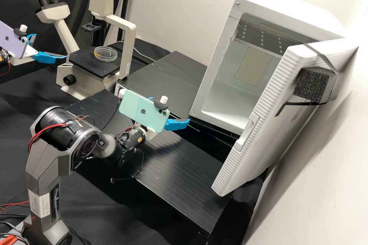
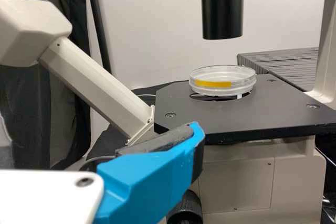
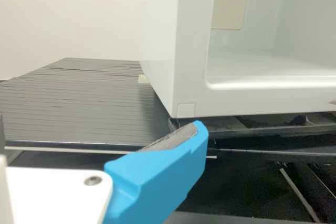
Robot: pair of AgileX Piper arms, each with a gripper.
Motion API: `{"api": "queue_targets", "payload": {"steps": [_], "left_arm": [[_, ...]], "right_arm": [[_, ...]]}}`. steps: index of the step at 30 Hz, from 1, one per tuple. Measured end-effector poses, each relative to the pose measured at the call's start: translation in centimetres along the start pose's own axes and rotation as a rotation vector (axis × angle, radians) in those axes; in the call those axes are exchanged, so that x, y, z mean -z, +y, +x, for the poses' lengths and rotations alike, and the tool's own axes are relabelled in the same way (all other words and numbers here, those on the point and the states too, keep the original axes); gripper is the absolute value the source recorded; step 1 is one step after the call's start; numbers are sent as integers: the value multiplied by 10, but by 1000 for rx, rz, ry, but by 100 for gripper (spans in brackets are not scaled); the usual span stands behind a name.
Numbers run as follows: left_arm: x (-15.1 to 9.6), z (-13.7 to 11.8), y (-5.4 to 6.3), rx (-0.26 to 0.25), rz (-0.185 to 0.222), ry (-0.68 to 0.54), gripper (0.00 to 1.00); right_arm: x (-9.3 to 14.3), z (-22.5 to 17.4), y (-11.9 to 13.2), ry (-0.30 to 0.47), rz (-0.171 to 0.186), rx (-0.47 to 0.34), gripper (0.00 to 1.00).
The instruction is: Move the petri dish to the bench.
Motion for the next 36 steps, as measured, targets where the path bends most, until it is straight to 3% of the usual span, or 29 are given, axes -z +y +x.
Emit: {"api": "queue_targets", "payload": {"steps": [11,14,20,27,31,36], "left_arm": [[0,0,0,0,0,0,100],[0,0,0,0,0,0,100],[0,0,0,0,0,0,100],[0,0,0,0,0,0,100],[0,0,0,0,0,0,100],[0,0,0,0,0,0,100]], "right_arm": [[-1,-6,-1,4,0,-5,100],[4,-18,-5,29,16,3,100],[41,-46,-25,197,26,54,100],[92,-66,-60,408,-49,158,100],[115,-67,-71,470,-76,168,100],[142,-57,-84,499,-68,150,100]]}}
